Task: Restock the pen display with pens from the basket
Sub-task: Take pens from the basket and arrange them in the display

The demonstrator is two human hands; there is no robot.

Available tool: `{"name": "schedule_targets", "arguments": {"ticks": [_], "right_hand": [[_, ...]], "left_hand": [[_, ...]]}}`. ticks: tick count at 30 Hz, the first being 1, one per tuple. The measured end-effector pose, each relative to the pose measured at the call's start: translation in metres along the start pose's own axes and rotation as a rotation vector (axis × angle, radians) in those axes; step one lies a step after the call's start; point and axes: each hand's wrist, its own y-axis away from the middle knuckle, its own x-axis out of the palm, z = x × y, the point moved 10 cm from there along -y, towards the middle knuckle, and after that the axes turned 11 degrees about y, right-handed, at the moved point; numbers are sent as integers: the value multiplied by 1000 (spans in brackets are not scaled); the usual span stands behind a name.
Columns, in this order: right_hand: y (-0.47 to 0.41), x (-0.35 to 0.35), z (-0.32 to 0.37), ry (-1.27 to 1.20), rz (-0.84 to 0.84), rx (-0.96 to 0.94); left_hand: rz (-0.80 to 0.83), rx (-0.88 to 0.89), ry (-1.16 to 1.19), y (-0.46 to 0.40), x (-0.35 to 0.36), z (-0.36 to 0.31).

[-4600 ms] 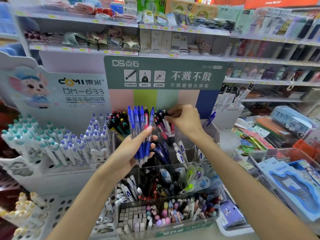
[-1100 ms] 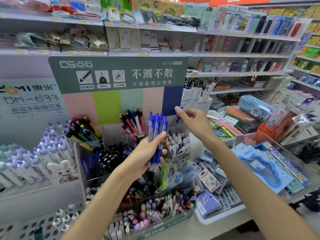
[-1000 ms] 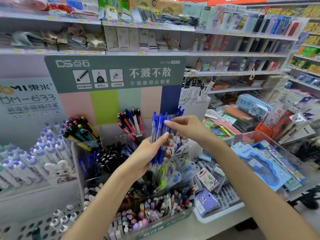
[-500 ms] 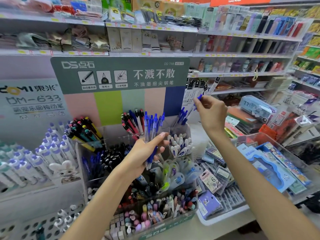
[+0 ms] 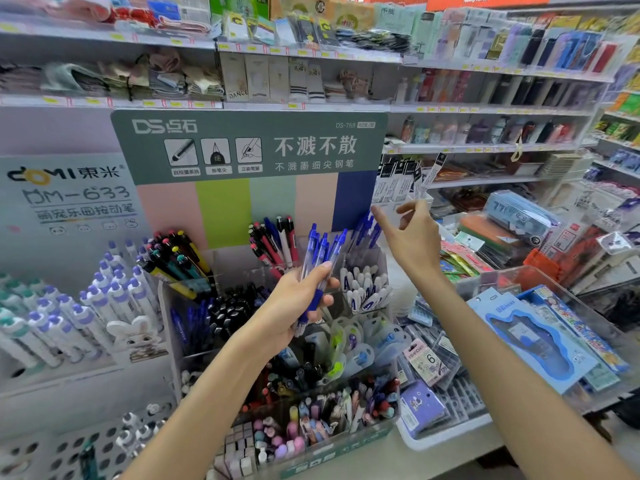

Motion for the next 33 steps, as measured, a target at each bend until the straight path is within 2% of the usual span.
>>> {"name": "schedule_targets", "arguments": {"ticks": [1,4,5,8,10,12,14,16,17,19,22,25,30,33], "right_hand": [[9,0,8,-94,45,-17],[45,29,31,-276,470,-49],[55,35,35,-298,563,-56],[62,35,36,-376,617,-63],[59,31,32,-470,617,-13],[49,23,23,-574,548,52],[31,3,10,-657,332,115],[17,-25,-6,-694,32,157],[14,-35,-11,-663,-84,156],[7,-42,-9,-508,-195,95],[-1,-31,2,-286,-182,-31],[-6,-10,9,-99,-70,-90],[-8,15,13,182,72,-125],[-9,20,11,260,110,-111]], "left_hand": [[5,9,-16,0,1,0],[12,18,-25,1,5,3],[20,18,-18,1,7,4],[60,26,28,2,14,5],[79,22,49,1,17,6],[85,22,57,0,16,5],[81,22,68,0,13,3],[72,21,59,1,10,1],[62,20,50,2,8,0],[36,19,35,2,4,0],[11,21,26,2,-1,0],[7,10,28,0,-2,2],[-1,-23,51,-1,-1,4],[-25,-32,75,-2,-4,2]]}}
